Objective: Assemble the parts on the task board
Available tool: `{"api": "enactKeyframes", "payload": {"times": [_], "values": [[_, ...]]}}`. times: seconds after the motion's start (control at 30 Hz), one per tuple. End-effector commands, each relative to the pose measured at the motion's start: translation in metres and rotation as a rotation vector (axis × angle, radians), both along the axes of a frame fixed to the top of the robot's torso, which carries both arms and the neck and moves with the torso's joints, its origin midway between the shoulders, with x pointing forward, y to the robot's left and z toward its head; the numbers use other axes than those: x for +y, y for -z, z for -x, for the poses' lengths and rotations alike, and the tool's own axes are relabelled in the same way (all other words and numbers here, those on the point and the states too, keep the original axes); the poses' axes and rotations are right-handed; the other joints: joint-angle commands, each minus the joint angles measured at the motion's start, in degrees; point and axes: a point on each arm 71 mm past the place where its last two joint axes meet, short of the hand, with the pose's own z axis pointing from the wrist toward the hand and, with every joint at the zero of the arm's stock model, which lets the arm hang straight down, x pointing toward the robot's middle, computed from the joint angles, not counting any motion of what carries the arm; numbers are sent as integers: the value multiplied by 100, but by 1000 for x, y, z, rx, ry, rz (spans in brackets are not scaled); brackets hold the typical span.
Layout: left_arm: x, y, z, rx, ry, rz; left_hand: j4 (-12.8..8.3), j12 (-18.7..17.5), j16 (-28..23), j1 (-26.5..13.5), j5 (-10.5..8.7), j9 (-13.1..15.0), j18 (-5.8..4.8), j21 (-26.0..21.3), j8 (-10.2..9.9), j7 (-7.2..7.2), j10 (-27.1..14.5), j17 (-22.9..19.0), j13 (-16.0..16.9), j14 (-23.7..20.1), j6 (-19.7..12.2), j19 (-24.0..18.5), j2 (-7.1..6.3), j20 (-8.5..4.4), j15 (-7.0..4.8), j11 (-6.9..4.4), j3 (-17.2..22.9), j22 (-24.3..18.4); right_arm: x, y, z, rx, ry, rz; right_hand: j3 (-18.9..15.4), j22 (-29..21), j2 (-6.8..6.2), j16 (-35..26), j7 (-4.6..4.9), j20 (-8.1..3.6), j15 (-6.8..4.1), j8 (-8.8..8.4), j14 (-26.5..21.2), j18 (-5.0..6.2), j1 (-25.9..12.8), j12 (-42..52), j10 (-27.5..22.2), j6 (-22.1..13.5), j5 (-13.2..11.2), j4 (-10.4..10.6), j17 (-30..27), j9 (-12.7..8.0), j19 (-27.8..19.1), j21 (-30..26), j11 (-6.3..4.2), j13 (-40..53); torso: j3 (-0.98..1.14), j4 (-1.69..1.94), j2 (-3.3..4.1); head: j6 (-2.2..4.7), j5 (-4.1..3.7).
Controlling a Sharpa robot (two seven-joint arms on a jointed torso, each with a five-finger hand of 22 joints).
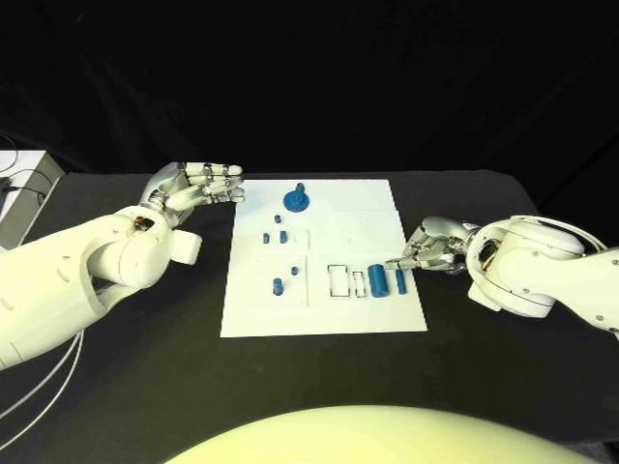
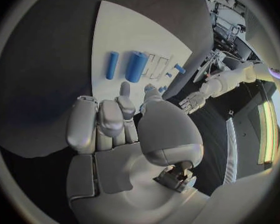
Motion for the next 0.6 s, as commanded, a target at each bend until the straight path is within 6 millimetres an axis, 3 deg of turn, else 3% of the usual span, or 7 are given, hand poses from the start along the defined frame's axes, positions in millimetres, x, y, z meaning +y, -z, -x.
{"api": "enactKeyframes", "payload": {"times": [0.03,0.6], "values": [[-2,-1,1,-5,17,10,28,-13,-2,-55,14,0,-31,-25,4,8,-11,4,-7,-43,45,-12,-3,26,15,-7,-2,-5,1,9,2,61,-5,80,-9,260,16,-7,-32,-34,-32,-77,4,-60,-71,-38,44,27,8,-59,37,100,444,-50,0,39,-12,13,1,-28,-25],[1,-2,2,-3,14,8,67,-14,1,-79,14,-1,-33,-28,3,13,-18,6,-8,-45,39,-8,-1,30,17,-3,-2,-26,28,31,-1,93,-41,79,-22,305,15,16,-38,-34,-33,-94,14,-57,-172,-48,36,13,-34,-64,116,302,444,-20,-1,70,-7,4,11,-73,-20]]}}
